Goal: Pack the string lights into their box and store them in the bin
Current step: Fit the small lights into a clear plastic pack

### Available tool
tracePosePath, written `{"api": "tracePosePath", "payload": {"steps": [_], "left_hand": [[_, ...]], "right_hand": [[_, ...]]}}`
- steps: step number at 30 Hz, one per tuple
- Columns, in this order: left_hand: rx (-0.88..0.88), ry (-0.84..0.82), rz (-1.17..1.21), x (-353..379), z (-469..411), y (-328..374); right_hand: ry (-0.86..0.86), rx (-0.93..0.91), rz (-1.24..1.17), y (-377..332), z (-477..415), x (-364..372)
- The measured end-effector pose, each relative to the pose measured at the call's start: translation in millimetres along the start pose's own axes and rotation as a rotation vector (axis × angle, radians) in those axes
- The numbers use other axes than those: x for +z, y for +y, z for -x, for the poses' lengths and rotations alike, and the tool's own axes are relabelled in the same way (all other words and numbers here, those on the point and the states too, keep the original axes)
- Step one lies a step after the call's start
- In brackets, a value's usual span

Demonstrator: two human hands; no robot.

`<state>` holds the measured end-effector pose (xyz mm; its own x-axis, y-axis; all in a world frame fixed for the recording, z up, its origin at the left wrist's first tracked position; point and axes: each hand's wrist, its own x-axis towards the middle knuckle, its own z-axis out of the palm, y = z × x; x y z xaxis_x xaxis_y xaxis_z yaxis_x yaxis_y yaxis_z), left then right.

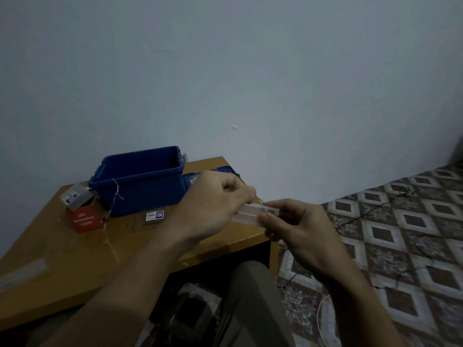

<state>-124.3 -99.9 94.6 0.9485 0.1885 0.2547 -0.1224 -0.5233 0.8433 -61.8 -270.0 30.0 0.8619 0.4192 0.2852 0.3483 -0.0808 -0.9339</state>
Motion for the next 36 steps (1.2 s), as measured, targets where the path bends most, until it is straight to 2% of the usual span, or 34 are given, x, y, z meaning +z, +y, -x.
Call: {"api": "tracePosePath", "payload": {"steps": [4,10,15,23,30,36], "left_hand": [[-0.101,-0.057,0.214,1,10,-2],[-0.183,-0.112,0.181,9,21,-17],[-0.223,0.032,0.314,19,29,-23],[-0.388,-0.018,0.571,26,34,-20],[-0.359,0.034,0.543,26,33,-27],[-0.405,-0.113,0.589,16,32,-31]], "right_hand": [[0.036,-0.002,-0.081,1,-1,1],[0.079,-0.032,-0.135,2,-2,6],[0.087,-0.031,-0.181,2,-1,11],[0.158,0.000,-0.330,0,-1,24],[0.021,0.066,-0.417,-1,1,21],[-0.045,0.058,-0.394,-1,0,16]]}}
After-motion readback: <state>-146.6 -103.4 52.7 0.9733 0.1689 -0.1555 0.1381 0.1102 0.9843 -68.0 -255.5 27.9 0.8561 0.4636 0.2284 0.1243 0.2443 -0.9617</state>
